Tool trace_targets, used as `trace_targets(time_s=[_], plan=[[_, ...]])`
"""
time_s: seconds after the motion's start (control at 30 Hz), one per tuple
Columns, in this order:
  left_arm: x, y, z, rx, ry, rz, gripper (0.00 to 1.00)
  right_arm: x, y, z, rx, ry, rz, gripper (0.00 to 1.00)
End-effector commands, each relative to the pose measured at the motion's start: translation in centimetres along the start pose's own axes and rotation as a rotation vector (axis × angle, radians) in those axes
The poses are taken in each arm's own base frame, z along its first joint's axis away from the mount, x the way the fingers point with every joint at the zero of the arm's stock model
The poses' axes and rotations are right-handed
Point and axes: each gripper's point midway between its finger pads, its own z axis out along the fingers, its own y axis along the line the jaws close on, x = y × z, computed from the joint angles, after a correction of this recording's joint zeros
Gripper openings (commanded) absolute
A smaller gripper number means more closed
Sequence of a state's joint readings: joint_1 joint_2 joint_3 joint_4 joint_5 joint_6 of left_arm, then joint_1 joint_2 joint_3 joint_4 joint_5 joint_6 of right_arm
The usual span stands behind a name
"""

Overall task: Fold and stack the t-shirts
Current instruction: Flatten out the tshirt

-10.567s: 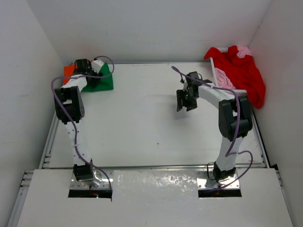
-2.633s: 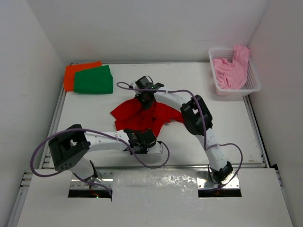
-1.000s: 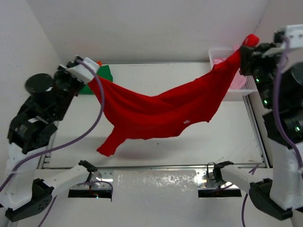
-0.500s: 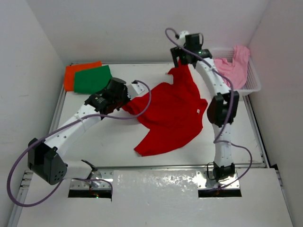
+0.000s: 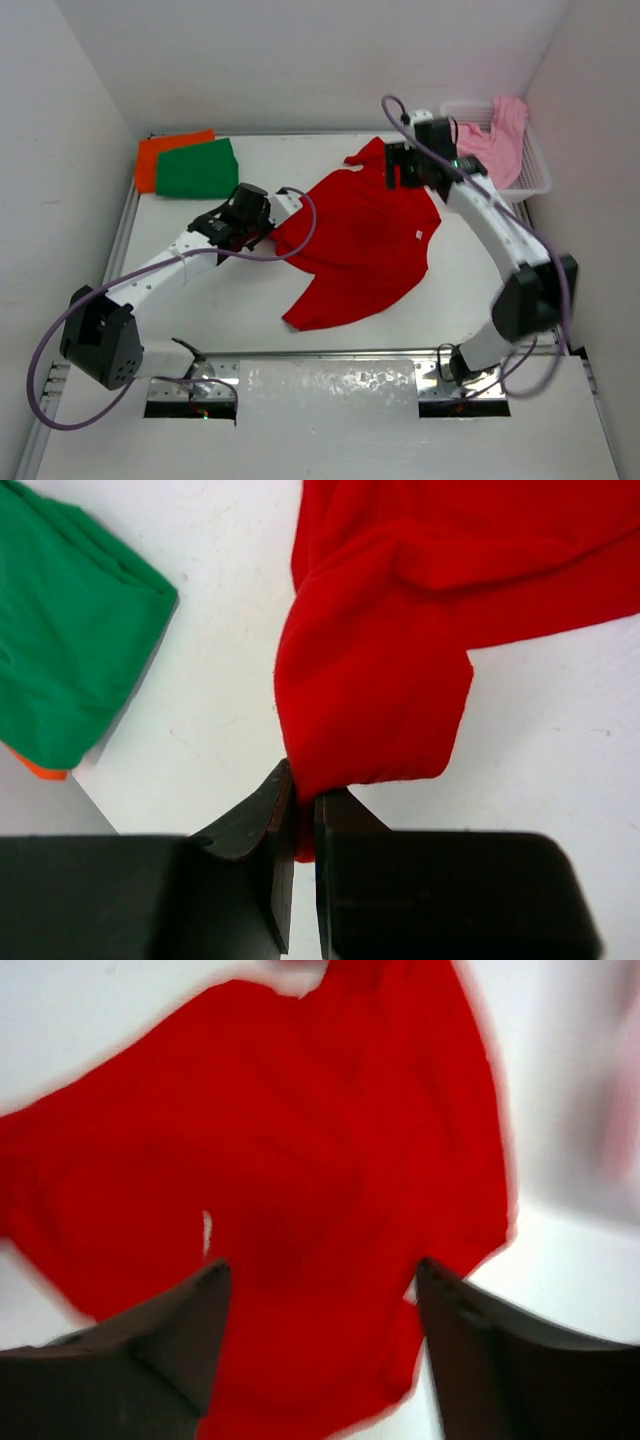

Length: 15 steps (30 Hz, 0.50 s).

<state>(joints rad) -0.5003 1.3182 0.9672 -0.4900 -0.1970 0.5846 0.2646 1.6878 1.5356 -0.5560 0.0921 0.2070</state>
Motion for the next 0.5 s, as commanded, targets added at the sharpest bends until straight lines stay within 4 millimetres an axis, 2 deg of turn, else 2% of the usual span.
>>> trace_targets(time_s=[0.0, 0.03, 0.07, 0.1, 0.13, 0.17, 0.2, 0.27, 0.3, 0.43, 0.47], plan=[[-0.5, 1.4, -1.3, -0.042, -0.052, -0.076, 0.00, 10.8, 2.5, -0.7, -0.047, 0.157, 0.078, 0.67], [-0.3, 1.4, -1.4, -0.040, -0.047, -0.076, 0.00, 12.4, 3.0, -1.0, -0.058, 0.179, 0.119, 0.41], [0.1, 1.3, -1.5, -0.039, -0.034, -0.071, 0.00, 12.8, 3.6, -1.6, -0.078, 0.151, 0.122, 0.32], [0.5, 1.2, -1.4, -0.039, -0.025, -0.074, 0.00, 16.2, 4.2, -1.5, -0.081, 0.210, 0.100, 0.25], [0.6, 1.1, -1.5, -0.035, -0.024, -0.072, 0.00, 17.3, 4.5, -1.5, -0.082, 0.227, 0.117, 0.17], [1.2, 0.8, -1.4, -0.027, -0.011, -0.072, 0.00, 18.5, 5.0, -1.1, -0.100, 0.251, 0.126, 0.16], [1.4, 0.5, -1.3, -0.021, -0.006, -0.073, 0.00, 20.6, 5.2, -0.9, -0.115, 0.302, 0.136, 0.16], [2.1, 0.0, -1.3, -0.011, 0.006, -0.072, 0.01, 21.9, 5.2, 0.0, -0.103, 0.333, 0.155, 0.15], [2.4, -0.2, -1.2, -0.008, 0.013, -0.069, 0.01, 23.3, 5.1, 0.8, -0.092, 0.378, 0.153, 0.14], [3.8, 0.0, -1.5, -0.045, 0.043, -0.055, 0.02, 25.9, 4.6, 3.3, -0.074, 0.497, 0.152, 0.11], [4.3, -0.1, -1.4, -0.045, 0.057, -0.049, 0.02, 24.8, 4.3, 4.3, -0.077, 0.490, 0.170, 0.10]])
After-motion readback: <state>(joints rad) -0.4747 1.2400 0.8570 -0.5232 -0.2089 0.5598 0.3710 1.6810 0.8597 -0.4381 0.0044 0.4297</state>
